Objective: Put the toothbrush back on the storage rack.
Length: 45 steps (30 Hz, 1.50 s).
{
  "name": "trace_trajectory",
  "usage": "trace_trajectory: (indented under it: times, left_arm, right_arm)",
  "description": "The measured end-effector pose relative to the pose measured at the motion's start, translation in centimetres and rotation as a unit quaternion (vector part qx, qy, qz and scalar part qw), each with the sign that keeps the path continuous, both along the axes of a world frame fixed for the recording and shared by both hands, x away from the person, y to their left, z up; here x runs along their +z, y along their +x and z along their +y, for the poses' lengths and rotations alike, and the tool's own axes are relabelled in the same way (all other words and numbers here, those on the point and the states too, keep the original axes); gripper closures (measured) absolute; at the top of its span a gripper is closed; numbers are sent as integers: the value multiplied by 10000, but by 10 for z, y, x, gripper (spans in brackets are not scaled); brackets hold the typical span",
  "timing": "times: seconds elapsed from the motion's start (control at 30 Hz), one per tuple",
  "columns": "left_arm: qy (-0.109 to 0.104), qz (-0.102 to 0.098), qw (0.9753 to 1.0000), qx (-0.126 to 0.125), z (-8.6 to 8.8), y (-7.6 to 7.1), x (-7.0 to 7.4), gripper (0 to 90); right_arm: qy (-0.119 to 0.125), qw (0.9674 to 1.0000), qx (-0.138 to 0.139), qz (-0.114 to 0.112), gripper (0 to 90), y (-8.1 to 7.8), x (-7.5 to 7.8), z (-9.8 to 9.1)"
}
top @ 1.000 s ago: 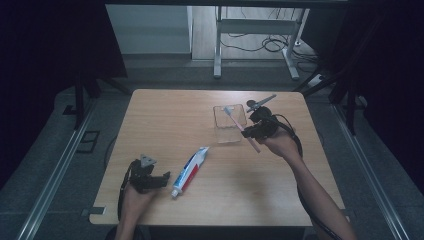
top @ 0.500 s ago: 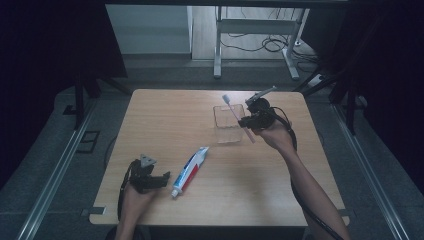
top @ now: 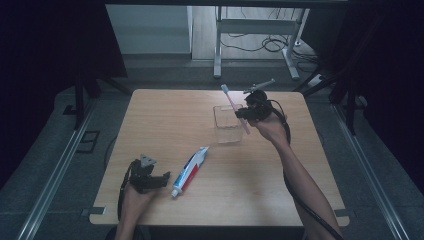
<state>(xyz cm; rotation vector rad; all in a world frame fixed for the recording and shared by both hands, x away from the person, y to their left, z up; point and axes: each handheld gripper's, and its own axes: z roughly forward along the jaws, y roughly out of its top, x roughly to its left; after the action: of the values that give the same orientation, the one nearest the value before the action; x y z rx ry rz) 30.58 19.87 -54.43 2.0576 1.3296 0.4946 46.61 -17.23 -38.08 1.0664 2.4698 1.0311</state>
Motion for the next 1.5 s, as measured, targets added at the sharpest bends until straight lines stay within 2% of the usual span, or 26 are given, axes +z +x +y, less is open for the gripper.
trace_trajectory:
  times: [0.3,0.63,0.83,1.07,1.5]
  left_arm:
    - [-5,0,10000,4,0,0,0,144]
    - [-8,0,10000,3,0,0,0,144]
    - [-10,1,10000,3,0,0,0,145]
    - [-11,4,10000,1,0,0,0,145]
    - [-12,2,10000,2,0,0,0,144]
  right_arm:
    - [177,9997,-95,-104,785,13,-1,8]
    - [262,9992,-188,-215,785,26,-7,19]
    - [255,9990,-236,-294,785,34,-10,23]
    - [151,9990,-300,-309,785,40,-21,23]
    - [-29,9992,-337,-216,785,42,-41,17]
